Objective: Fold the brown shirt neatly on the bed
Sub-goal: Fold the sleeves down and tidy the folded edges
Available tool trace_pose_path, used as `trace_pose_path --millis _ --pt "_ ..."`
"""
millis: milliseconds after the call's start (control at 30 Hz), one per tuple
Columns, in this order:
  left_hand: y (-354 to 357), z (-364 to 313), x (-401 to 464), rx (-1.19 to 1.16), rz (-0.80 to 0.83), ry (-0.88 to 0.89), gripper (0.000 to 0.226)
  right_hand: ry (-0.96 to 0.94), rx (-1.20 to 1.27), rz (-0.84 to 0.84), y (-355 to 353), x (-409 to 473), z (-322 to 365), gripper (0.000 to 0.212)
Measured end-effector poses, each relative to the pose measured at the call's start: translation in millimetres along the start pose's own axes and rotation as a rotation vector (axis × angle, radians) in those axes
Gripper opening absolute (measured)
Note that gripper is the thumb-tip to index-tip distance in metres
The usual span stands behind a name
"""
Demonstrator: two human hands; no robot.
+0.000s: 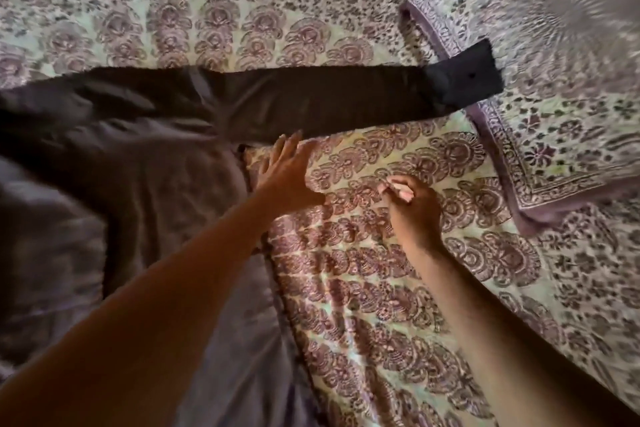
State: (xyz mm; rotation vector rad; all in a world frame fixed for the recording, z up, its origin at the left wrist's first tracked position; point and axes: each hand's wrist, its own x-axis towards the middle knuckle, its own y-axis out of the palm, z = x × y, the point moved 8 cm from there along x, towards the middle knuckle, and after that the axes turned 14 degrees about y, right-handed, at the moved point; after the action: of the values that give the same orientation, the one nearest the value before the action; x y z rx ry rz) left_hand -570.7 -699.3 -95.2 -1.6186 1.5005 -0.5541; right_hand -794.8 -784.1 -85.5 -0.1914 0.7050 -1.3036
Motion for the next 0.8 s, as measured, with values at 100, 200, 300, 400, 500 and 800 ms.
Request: trace_pose_path --millis 100,200,300,400,500,800 --pt "25.6 -4.8 26.5 -0.049 0.064 -0.064 0.135 -0.033 -0.011 -0.116 -33.3 49.4 11.5 0.022" --pt "46.0 -6.1 30.6 0.018 0.082 -0.087 0.149 -0.121 -0.072 -0.286 -61.7 98.4 36.7 0.036" --pt "47.7 -2.8 33.0 0.003 0.072 -0.097 0.15 -0.104 -0.215 -0.43 -77.1 161.5 52.1 0.043" --pt "46.2 -3.9 32.7 -0.005 0.075 -0.082 0.149 -0.074 -0.182 -0.569 -80.8 197.9 63.5 0.04" --pt "46.6 -3.2 34.4 -0.016 0.074 -0.079 0.148 0.035 -0.096 -0.573 -65.5 209.2 67.9 0.044" --pt "48.9 -2.2 36.2 -0.006 0.084 -0.076 0.145 -0.226 0.124 -0.425 -16.4 129.4 80.1 0.026"
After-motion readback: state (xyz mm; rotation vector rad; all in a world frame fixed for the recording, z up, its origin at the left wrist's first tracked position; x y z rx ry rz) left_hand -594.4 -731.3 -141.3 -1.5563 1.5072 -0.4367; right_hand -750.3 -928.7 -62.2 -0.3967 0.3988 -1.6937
